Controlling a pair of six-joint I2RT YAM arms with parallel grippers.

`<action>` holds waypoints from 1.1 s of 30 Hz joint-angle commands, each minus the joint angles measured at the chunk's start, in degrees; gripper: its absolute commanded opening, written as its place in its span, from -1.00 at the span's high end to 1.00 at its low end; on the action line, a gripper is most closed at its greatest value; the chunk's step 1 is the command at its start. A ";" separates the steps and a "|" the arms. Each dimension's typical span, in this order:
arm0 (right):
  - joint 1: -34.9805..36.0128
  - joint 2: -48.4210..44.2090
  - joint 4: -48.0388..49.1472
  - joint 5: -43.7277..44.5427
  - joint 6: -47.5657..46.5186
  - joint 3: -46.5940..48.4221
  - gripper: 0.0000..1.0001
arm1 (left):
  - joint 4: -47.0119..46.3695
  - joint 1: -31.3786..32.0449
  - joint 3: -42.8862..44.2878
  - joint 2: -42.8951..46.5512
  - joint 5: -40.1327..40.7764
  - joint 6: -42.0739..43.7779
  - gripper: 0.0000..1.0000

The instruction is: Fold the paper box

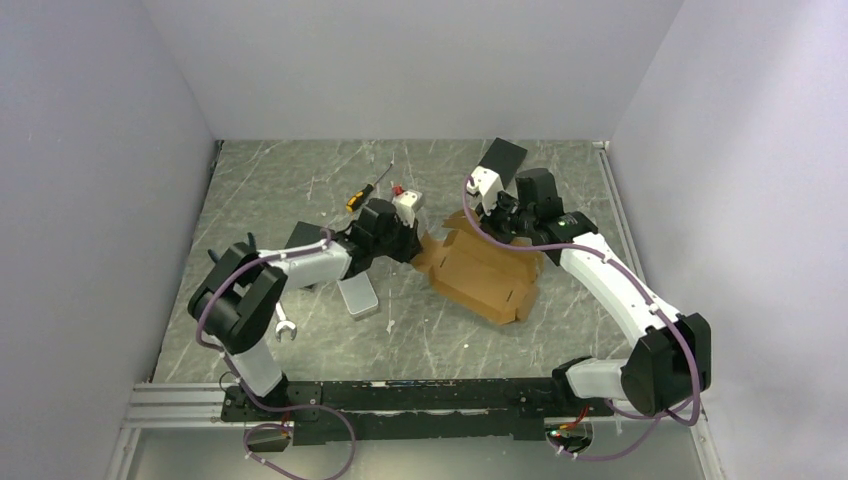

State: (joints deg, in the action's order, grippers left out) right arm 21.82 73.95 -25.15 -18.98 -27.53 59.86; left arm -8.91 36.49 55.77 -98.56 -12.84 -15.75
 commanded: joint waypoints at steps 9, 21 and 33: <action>0.16 -2.33 1.38 -6.26 -10.37 9.30 1.00 | -29.21 4.78 -5.94 3.68 17.01 7.11 1.00; 0.20 -1.85 3.71 -13.63 -13.52 3.11 1.00 | -47.67 6.20 -11.69 -4.74 22.06 13.50 1.00; 0.27 1.14 -4.08 -20.42 -7.74 5.96 1.00 | -58.91 8.76 -20.22 -5.27 22.80 20.72 1.00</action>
State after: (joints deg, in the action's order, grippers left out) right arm 21.80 74.41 -27.73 -32.84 -37.80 63.05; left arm -59.00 43.66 37.43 -104.44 10.04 0.60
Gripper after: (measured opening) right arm 0.018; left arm 0.013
